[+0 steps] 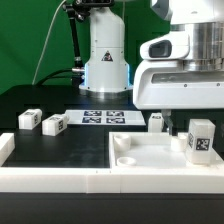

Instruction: Assemble one leg

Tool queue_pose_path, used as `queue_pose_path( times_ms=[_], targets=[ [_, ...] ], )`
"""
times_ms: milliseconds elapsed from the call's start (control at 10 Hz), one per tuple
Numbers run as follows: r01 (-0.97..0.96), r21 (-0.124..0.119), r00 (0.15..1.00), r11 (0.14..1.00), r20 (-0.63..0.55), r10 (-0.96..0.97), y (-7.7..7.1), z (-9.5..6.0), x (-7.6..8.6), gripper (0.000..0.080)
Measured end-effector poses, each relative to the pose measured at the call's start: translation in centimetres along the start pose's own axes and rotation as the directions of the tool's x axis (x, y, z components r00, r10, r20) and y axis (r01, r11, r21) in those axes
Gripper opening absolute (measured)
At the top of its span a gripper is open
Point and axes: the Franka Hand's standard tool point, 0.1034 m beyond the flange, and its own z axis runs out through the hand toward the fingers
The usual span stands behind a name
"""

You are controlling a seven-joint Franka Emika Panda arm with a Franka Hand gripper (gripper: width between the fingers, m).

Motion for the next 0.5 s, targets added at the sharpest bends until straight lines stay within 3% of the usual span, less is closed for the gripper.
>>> queue_pose_path(
  times_ms=[100, 300, 500],
  targets=[
    [-0.001, 0.0, 1.0, 1.0, 0.0, 0.001, 0.0, 0.0, 0.0, 0.0619],
    [-0.025, 0.001, 1.0, 1.0, 0.0, 0.025, 0.0, 0.0, 0.0, 0.0286],
    [-0.147, 0.002, 0.989, 0.989, -0.008, 0.147, 0.02, 0.02, -0.01, 0.0289]
  ],
)
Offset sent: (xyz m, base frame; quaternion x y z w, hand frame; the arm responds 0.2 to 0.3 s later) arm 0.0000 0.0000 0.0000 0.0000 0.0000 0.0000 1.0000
